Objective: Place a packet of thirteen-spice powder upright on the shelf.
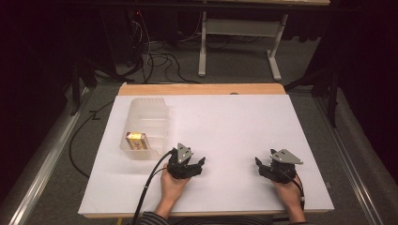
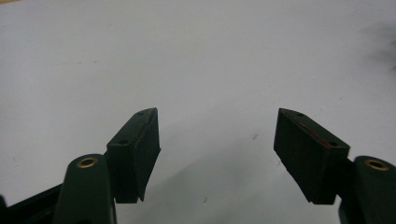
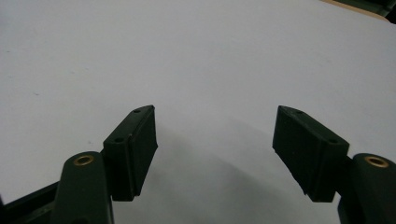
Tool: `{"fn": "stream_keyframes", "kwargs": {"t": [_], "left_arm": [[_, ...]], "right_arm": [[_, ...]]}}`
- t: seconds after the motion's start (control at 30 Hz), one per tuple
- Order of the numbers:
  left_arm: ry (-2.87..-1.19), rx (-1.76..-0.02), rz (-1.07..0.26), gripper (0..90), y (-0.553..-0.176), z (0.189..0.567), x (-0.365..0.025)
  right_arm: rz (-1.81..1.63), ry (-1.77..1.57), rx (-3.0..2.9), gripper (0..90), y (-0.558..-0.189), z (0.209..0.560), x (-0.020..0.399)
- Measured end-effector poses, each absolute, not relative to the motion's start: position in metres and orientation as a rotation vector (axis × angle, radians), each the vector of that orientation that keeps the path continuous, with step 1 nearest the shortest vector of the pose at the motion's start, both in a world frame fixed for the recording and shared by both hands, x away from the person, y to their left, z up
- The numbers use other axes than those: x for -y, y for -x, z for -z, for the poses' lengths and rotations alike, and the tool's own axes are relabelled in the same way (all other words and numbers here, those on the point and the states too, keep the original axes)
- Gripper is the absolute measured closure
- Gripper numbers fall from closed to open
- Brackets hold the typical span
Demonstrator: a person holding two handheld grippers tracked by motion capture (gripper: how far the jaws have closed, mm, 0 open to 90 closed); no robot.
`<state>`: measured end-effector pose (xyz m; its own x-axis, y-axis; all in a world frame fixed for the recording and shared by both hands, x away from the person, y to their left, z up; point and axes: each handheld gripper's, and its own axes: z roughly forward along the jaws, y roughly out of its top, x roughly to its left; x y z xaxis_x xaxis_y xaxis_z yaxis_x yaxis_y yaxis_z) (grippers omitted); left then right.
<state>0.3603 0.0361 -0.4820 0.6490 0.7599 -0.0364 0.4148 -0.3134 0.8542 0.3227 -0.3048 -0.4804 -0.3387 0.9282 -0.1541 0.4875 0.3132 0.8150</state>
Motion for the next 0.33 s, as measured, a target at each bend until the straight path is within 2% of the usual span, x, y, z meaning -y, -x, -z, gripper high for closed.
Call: {"fn": "stream_keyframes", "kwargs": {"t": [0.33], "left_arm": [[-1.958, -0.886, -0.539, 30.7, -0.3545, 0.4821, -0.0324]], "right_arm": [[-0.901, -1.25, -1.951, 30.8, -0.3225, 0.4805, 0.3049]]}}
